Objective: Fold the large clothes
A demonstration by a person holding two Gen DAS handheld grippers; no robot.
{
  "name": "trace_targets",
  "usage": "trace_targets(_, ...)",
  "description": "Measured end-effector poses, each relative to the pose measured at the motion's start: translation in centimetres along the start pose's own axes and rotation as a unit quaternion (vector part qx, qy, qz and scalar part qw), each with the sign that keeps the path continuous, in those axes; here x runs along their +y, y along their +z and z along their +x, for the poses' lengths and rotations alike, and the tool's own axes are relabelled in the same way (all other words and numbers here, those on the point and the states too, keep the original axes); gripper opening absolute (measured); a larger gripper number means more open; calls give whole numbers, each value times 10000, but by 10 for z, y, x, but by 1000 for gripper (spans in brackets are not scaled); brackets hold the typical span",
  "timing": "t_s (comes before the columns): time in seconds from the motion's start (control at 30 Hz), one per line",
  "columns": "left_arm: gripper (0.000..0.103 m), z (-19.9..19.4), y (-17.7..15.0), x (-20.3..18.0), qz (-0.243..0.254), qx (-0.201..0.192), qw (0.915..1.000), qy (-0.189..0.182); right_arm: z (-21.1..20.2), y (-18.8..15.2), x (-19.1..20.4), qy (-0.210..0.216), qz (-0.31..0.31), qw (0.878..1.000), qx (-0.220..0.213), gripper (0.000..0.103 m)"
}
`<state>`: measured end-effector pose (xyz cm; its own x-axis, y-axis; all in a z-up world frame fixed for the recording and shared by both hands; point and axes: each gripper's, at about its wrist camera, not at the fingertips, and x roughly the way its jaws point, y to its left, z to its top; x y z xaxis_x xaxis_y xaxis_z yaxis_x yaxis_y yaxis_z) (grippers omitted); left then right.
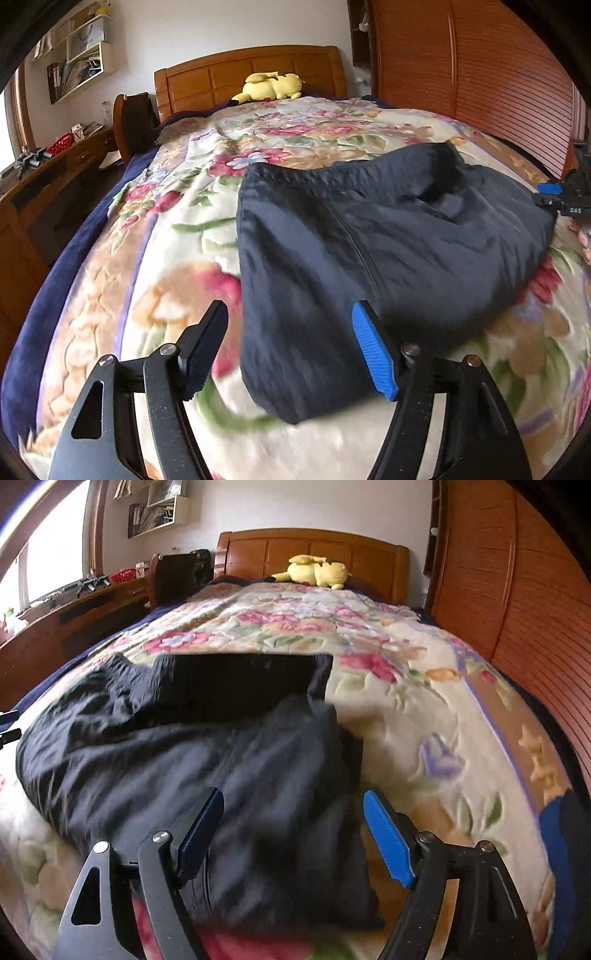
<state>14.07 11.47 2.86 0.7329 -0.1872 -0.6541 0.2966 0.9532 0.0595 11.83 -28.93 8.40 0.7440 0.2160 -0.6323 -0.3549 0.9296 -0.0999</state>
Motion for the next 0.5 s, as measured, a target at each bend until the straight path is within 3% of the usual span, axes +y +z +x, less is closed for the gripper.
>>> trace_targets(0.27,71,8,-24,6,-169,279,9994,76,-1,-18,-2,-105,47,9999,62,80)
trace_targets(0.5,72,25,-36,11,-324,491,9982,107,23,-35,-6,-2,365,9993,95,86)
